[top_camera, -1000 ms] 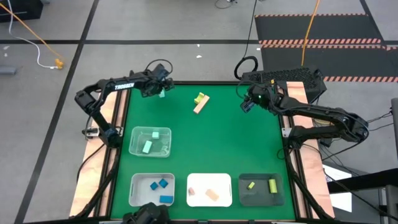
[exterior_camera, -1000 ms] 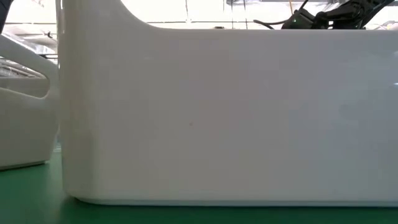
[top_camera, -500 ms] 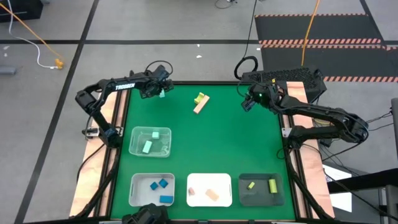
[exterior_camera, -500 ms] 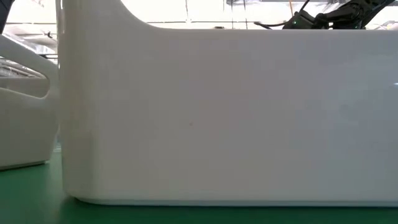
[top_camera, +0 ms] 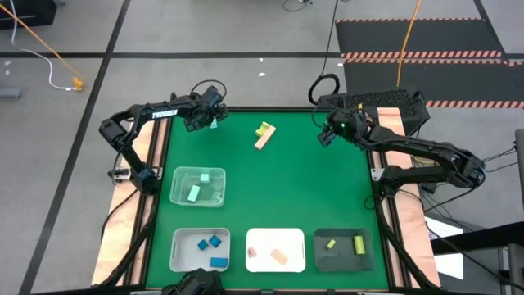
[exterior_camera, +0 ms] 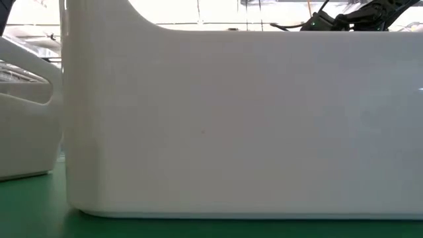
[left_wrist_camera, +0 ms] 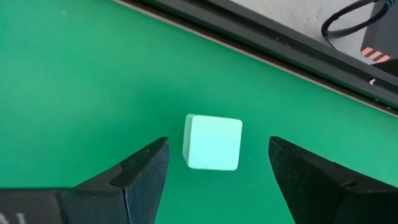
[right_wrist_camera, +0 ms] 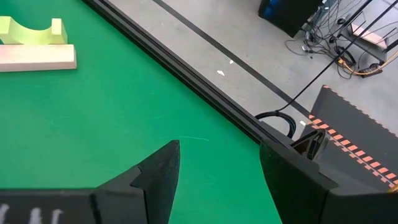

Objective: Sort & place blocks by color
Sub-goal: Put the light blue block into the transparent bin

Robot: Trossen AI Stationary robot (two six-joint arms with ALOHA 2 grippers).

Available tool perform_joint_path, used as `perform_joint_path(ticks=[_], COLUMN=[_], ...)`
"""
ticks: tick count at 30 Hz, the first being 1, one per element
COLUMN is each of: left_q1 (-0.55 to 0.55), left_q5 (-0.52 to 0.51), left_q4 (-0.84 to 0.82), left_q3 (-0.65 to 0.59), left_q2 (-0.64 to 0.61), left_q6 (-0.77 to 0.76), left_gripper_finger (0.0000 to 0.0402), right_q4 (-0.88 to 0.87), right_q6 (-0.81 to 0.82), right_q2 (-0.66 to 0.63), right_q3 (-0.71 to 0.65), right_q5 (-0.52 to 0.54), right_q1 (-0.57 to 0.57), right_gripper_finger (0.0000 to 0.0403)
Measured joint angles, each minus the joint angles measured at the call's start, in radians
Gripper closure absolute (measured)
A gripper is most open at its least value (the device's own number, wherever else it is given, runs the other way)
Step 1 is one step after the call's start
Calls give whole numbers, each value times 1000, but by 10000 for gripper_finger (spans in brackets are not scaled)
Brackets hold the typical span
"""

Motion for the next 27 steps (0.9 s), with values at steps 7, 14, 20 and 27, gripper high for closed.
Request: perform_joint_path(ticks=[7,14,20,27], left_q1=[11,19,19,27], left_q5=[1,63,60,53], left_q4=[-23,2,-4,-20], left_q3=[0,5,5,3], left_q2=[4,98,107,102], left_q6=[-5,1,7,29], left_gripper_finger=[126,126,126,183], right_q4=[0,0,0,0], right_q6=[-23,-55,-54,-52], right_q2=[0,0,-1,-1], right_q3=[0,0,0,0], right_q5=[0,0,-5,-26], right_q1=[0,0,0,0], right_gripper_finger=[190,190,190,190])
